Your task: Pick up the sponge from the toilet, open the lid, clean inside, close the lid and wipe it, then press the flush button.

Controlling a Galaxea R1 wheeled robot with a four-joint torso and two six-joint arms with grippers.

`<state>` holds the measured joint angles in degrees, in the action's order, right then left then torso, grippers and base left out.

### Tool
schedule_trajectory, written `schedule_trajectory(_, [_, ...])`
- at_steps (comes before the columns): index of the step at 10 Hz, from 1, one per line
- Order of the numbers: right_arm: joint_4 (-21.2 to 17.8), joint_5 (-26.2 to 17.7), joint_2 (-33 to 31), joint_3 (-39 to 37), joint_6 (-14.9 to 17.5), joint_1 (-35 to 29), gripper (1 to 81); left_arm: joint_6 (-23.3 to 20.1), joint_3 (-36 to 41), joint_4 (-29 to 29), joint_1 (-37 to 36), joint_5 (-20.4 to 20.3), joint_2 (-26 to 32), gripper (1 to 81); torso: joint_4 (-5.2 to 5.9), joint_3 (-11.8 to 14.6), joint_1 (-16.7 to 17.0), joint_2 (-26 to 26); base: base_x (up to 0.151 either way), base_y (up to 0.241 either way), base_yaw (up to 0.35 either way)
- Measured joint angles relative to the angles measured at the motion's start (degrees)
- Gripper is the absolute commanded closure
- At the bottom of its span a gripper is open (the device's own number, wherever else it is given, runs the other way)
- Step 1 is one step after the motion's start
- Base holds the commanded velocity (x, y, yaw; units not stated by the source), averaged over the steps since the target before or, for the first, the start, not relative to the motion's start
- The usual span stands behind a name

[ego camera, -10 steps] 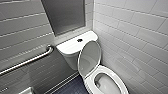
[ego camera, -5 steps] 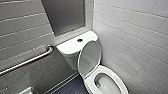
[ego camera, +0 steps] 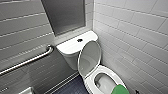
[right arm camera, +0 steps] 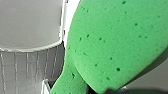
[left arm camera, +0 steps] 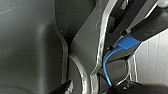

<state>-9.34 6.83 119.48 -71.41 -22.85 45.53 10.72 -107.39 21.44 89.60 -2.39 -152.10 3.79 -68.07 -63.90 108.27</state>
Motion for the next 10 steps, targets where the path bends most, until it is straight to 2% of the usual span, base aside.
schedule_trajectory(3, [-1.1, -5.9, 6.9, -5.5, 0.0, -5.7, 81.1, 0.0, 0.0, 0.0, 0.0, 0.0, 0.0, 1.0, 0.00, 0.0, 0.0, 0.0, 0.000, 0.000, 0.000])
schedule_trajectory(5, [-1.4, -8.1, 9.8, -11.0, -0.1, -9.0, 81.1, 0.0, 0.0, 0.0, 0.0, -0.1, 0.0, 1.0, 0.00, 0.0, 0.0, 0.0, 0.000, 0.000, 0.000])
schedule_trajectory(10, [-1.6, -10.8, 21.6, -25.2, -0.2, -15.0, 81.1, 0.0, 0.0, 0.0, 0.0, 0.0, 0.0, 1.0, 0.00, 0.0, 0.0, 0.0, 0.000, 0.000, 0.000])
